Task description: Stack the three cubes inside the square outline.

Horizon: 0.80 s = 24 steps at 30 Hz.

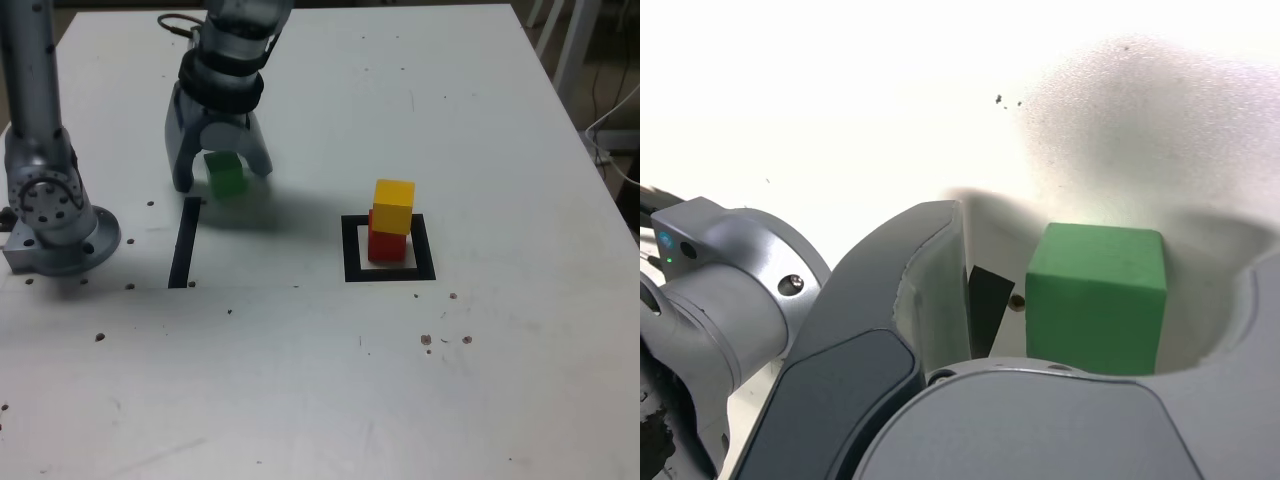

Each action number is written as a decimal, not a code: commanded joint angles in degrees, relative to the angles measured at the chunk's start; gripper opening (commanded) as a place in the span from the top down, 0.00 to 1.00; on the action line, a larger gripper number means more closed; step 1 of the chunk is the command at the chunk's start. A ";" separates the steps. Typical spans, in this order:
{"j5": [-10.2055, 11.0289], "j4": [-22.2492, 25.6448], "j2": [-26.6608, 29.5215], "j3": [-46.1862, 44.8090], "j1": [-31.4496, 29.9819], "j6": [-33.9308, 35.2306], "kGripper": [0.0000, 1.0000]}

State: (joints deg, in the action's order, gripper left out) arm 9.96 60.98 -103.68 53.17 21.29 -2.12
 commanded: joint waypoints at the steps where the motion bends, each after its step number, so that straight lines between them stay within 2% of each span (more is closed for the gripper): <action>1: 0.07 -0.32 -0.66 0.32 0.07 -0.11 0.43; 4: 0.36 -0.85 -0.76 0.43 0.07 -0.23 0.63; 6: 0.44 -1.17 -0.72 0.38 0.07 -0.31 0.69; 24: -0.28 -0.81 -0.29 0.54 -0.14 -0.69 0.70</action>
State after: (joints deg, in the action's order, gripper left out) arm 9.87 59.66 -104.26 53.55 21.30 -2.66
